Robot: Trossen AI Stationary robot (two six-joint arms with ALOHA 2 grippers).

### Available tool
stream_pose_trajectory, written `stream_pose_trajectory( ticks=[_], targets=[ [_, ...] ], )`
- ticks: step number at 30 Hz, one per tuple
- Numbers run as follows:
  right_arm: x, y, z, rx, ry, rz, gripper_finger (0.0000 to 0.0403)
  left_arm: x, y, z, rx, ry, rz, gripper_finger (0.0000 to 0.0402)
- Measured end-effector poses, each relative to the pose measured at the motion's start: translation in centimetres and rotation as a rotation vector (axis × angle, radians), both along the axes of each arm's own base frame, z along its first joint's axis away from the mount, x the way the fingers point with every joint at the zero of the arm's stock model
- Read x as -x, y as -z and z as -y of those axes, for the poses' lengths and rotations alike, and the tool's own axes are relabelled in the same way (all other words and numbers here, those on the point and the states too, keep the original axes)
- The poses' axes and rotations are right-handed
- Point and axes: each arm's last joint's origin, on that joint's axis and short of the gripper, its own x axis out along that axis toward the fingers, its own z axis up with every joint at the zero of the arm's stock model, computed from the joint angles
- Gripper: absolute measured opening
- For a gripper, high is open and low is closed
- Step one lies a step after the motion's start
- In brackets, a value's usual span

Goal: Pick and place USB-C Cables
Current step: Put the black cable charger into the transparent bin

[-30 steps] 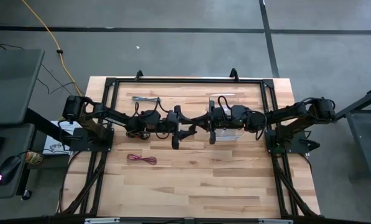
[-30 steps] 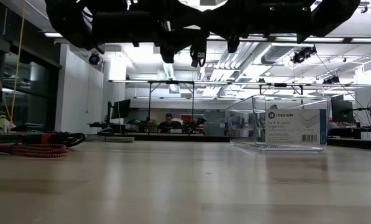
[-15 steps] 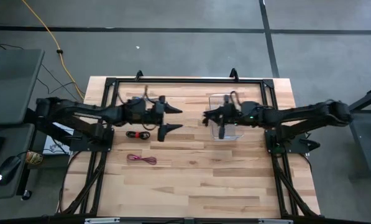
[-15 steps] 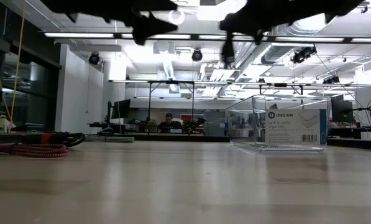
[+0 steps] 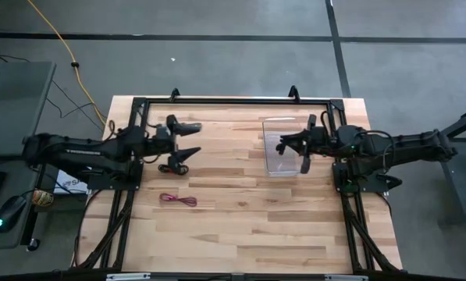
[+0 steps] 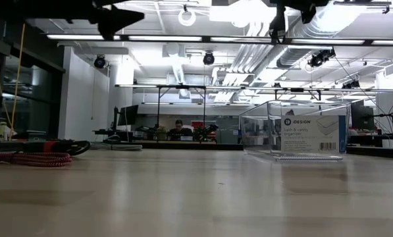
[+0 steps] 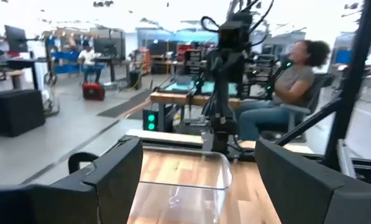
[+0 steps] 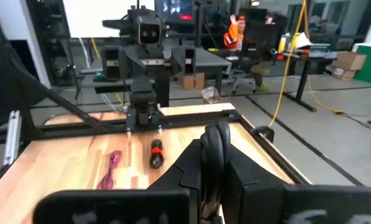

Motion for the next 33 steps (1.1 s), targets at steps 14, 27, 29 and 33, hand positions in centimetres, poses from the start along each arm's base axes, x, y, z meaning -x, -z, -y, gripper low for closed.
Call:
stream_pose_trajectory(
  ticks=[14, 27, 29, 33],
  targets=[
    [-0.8, 0.6, -0.1, -0.001, -0.026, -0.04, 0.0012, 0.9, -0.3, 0.4, 0.011, 0.069, 0.039, 0.0291],
    [-3.3, -2.3, 1.5, -0.015, 0.222, -0.269, 0.0012, 1.0, -0.3, 0.4, 0.011, 0.068, 0.04, 0.0291],
    [-3.8, -2.0, 2.3, -0.039, 0.273, -0.356, 0.0012, 1.0, -0.3, 0.4, 0.011, 0.068, 0.039, 0.0291],
    [-4.7, -0.1, 4.1, -0.092, 0.358, -0.508, 0.0012, 1.0, -0.3, 0.4, 0.011, 0.067, 0.039, 0.0291]
  ],
)
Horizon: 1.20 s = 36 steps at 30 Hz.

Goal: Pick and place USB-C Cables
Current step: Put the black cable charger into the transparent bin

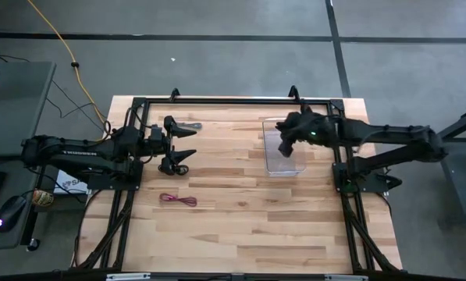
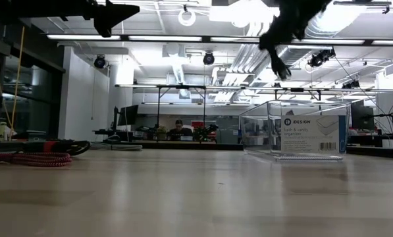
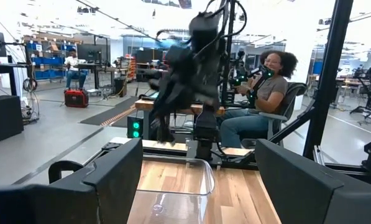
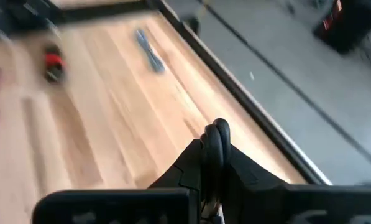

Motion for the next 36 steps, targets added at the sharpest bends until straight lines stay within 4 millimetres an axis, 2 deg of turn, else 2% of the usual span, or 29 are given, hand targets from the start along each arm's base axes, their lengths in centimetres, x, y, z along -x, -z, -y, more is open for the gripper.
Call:
stream_pose_trajectory(
  ticks=[4, 10, 16, 22, 36],
  targets=[
    [-0.7, 3.0, 1.5, -0.099, 0.032, -0.141, 0.0012, 0.0, 0.0, 0.0, 0.0, 0.0, 0.0, 0.0291],
    [-1.4, 7.5, 2.7, -0.197, 0.079, -0.245, 0.0012, 0.0, 0.0, 0.0, 0.0, 0.0, 0.0, 0.0291],
    [-1.4, 10.9, 2.9, -0.252, 0.096, -0.231, 0.0012, 0.0, 0.0, 0.0, 0.0, 0.0, 0.0, 0.0291],
    [-0.8, 12.5, 3.3, -0.295, 0.139, -0.209, 0.0012, 0.0, 0.0, 0.0, 0.0, 0.0, 0.002, 0.0291],
    [0.0, 14.4, 3.5, -0.342, 0.197, -0.186, 0.0012, 0.0, 0.0, 0.0, 0.001, 0.0, 0.002, 0.0291]
  ],
)
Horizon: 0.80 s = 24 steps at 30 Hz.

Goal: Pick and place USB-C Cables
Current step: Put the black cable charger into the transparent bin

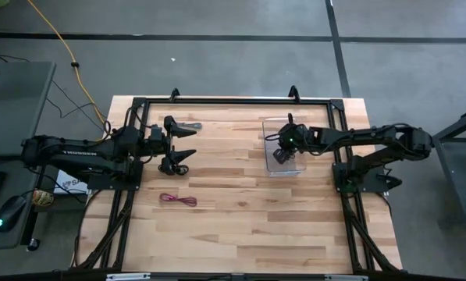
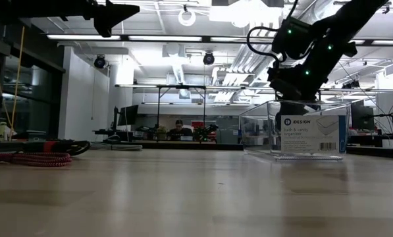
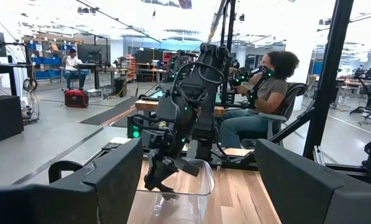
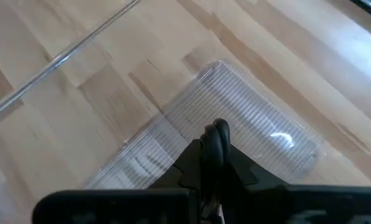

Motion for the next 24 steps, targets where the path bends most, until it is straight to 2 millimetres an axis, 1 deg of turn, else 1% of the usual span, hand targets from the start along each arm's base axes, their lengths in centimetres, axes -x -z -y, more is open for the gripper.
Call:
stream_pose_trajectory(
  ticks=[9, 24],
  targets=[
    [0.9, 1.7, -0.3, -0.046, 0.047, 0.021, 0.0012, 0.0, 0.0, 0.0, 0.001, 0.0, -0.001, 0.0291],
    [1.0, 1.8, -0.3, -0.04, 0.059, 0.036, 0.0012, 0.0, 0.0, 0.0, 0.0, 0.0, -0.002, 0.0291]
  ],
)
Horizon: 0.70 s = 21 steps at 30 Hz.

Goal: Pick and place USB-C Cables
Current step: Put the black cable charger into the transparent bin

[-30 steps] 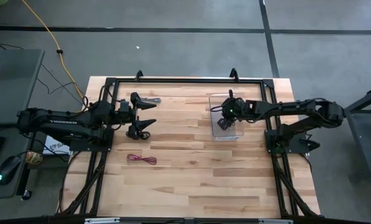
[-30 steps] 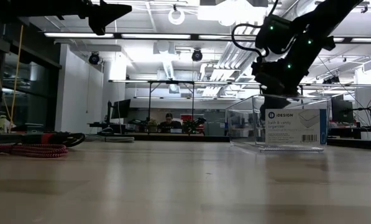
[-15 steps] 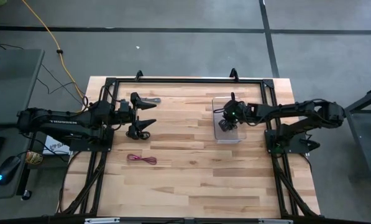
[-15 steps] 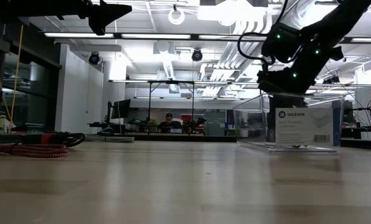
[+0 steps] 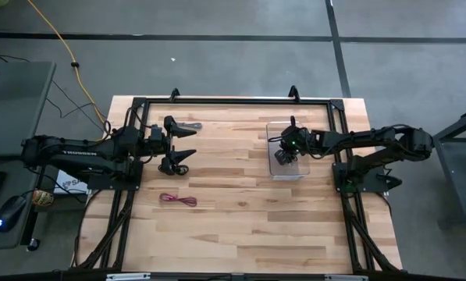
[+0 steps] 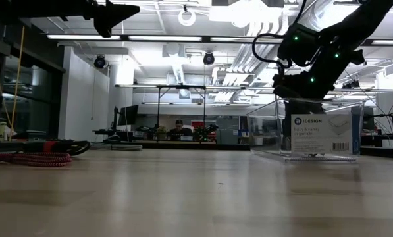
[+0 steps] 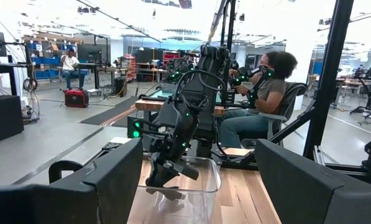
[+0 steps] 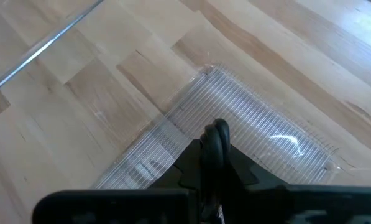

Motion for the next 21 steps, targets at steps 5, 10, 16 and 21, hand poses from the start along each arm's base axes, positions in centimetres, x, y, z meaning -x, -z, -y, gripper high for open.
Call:
stream_pose_trajectory(
  ticks=[5, 10, 16, 21],
  targets=[
    [0.0, 0.0, 0.0, -0.001, 0.002, 0.0, 0.0018, 0.0, 0.0, 0.0, 0.0, 0.0, 0.0, 0.0291],
    [0.0, 0.0, 0.0, 0.024, -0.028, -0.017, 0.003, 0.0, 0.0, 0.0, 0.0, 0.0, 0.0, 0.0291],
    [-0.7, -0.8, 0.0, 0.063, -0.192, -0.048, 0.0032, 0.0, 0.0, 0.0, 0.0, 0.0, 0.0, 0.0291],
    [-1.0, -1.9, 0.1, 0.062, -0.254, -0.103, 0.0028, 0.0, 0.0, 0.0, 0.0, 0.0, 0.0, 0.0291]
  ],
)
